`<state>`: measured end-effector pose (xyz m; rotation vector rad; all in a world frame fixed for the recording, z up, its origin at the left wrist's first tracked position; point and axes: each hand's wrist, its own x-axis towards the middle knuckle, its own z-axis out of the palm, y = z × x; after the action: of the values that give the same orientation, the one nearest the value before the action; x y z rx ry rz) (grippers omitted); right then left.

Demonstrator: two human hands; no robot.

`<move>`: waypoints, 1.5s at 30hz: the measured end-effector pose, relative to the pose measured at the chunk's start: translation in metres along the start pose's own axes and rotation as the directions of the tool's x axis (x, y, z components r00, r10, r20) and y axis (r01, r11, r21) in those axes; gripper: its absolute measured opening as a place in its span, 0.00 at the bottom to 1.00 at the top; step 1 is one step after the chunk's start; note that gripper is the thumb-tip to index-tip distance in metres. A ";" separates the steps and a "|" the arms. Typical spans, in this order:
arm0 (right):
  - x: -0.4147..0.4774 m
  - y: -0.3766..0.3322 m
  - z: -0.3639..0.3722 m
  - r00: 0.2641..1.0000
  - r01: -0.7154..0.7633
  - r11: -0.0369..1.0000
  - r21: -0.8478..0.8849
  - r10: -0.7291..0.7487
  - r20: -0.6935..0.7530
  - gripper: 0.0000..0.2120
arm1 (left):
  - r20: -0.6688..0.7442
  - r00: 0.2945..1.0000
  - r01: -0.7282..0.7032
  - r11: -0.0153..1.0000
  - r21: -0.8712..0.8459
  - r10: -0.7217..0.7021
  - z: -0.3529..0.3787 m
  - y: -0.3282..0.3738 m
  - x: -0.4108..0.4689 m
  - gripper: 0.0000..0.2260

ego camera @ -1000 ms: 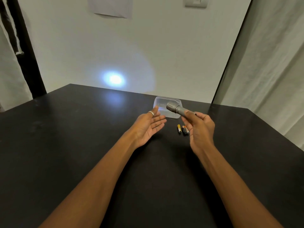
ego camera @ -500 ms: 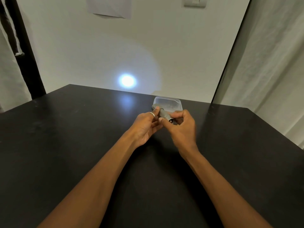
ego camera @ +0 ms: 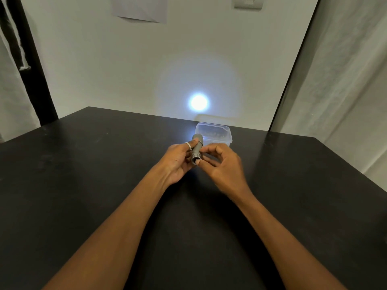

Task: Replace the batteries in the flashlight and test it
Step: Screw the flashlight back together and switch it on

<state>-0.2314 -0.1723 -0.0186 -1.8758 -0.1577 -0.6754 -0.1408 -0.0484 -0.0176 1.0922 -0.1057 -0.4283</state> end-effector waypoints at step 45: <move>0.007 0.012 -0.007 0.976 0.203 0.958 -0.201 -0.181 0.124 0.20 | 0.042 0.999 -0.001 1.000 0.024 0.000 0.001 0.004 -0.009 0.16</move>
<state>-0.2235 -0.1851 -0.0233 -2.1218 -0.3514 -0.7503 -0.1480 -0.0439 -0.0130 1.1066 -0.1487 -0.4510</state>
